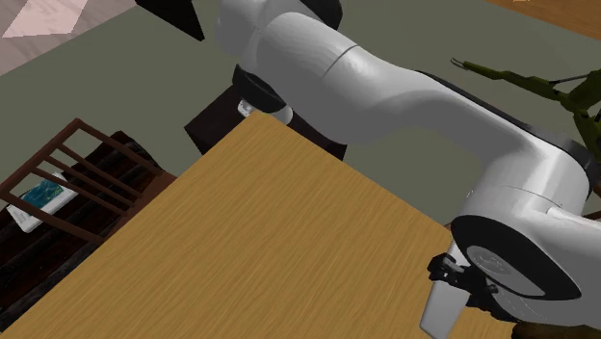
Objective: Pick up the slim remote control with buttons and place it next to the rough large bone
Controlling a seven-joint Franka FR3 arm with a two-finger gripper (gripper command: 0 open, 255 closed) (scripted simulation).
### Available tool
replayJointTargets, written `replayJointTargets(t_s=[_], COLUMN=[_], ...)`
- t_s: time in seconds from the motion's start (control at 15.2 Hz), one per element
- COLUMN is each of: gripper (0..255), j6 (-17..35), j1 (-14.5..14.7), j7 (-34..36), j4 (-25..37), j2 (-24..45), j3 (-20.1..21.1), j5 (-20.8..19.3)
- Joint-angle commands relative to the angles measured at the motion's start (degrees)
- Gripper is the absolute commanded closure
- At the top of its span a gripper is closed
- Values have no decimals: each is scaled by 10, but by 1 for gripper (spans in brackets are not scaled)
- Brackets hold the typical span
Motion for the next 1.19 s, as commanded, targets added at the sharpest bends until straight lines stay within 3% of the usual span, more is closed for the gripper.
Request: replayJointTargets(t_s=[0.0, 0.79, 0.86, 1.12], gripper=[255, 255, 0, 0], j6=[12, 37, 37, 37], j1=[-4, -8, -8, -8], j7=[2, 8, 8, 8], j4=[-11, -29, -29, -29], j2=[-4, -14, -14, -14], j3=[-2, -8, -8, -8], j5=[-3, -10, -10, -10])
